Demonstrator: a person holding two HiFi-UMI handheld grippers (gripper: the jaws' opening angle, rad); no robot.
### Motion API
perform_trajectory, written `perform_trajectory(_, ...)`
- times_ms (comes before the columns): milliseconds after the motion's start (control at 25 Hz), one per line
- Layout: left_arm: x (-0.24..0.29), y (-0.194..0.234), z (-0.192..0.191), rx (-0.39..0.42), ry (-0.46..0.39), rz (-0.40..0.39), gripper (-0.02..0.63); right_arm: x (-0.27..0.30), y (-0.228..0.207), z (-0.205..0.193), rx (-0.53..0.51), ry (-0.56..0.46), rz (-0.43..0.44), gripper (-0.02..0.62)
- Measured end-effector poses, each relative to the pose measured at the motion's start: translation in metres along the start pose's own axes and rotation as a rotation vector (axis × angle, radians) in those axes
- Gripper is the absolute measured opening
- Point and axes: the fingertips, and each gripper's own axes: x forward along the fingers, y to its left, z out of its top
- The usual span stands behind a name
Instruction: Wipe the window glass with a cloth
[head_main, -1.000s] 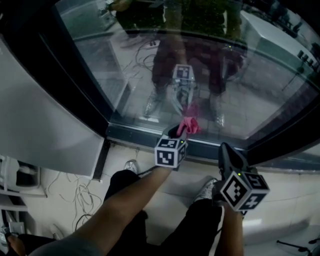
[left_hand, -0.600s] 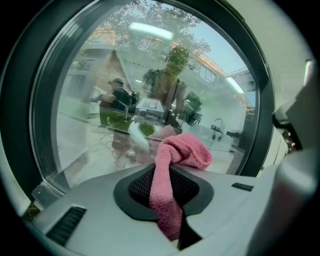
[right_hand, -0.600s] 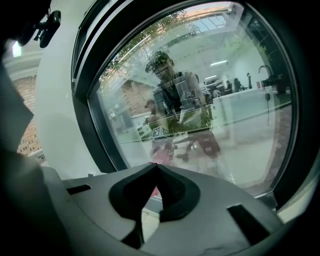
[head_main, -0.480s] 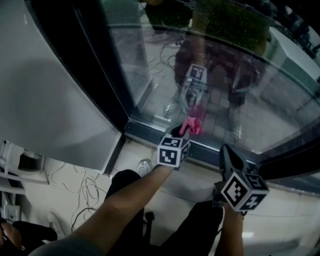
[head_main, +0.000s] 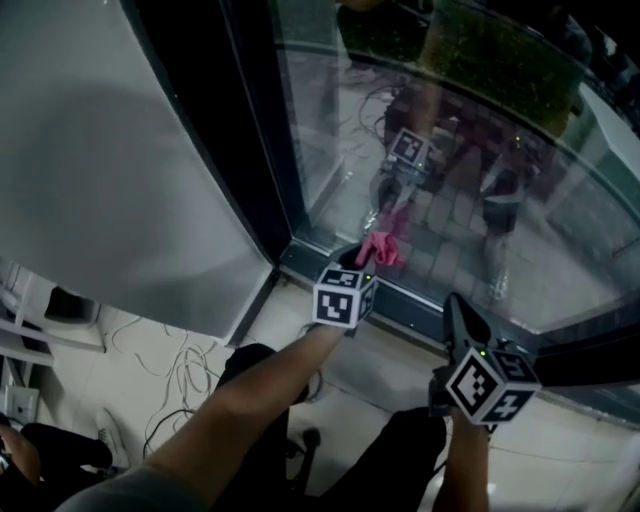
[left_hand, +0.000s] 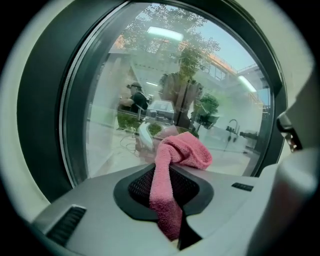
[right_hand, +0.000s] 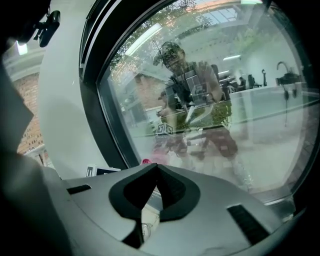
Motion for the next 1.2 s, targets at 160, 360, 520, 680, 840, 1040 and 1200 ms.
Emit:
perform_trajectory(160, -0.006, 0.024, 0.003, -0.031, -0.006, 0.026, 0.06, 0.017, 0.012, -0.001, -0.011, 0.012, 0.018, 0.005)
perform_trajectory(360, -0.01, 0.055, 0.011, -0.048, -0.026, 0.071, 0.06, 0.037, 0.021, -0.007, -0.019, 0.038, 0.036, 0.005)
perform_trajectory(520, -0.017, 0.083, 0.019, -0.054, -0.049, 0.11, 0.059, 0.051, 0.032, -0.01, -0.014, 0.04, 0.062, 0.005)
perform_trajectory(680, -0.026, 0.114, 0.021, -0.081, -0.07, 0.176, 0.058, 0.064, 0.038, -0.018, -0.022, 0.061, 0.067, 0.005)
perform_trajectory(840, -0.032, 0.147, 0.025, -0.124, -0.091, 0.239, 0.058, 0.076, 0.05, -0.018, -0.027, 0.075, 0.089, 0.005)
perform_trajectory(1040, -0.037, 0.174, 0.024, -0.213, -0.128, 0.297, 0.06, 0.089, 0.058, -0.022, -0.023, 0.078, 0.103, 0.005)
perform_trajectory(1200, -0.034, 0.189, 0.019, -0.263, -0.139, 0.335, 0.06, 0.098, 0.06, -0.027, -0.03, 0.109, 0.103, 0.005)
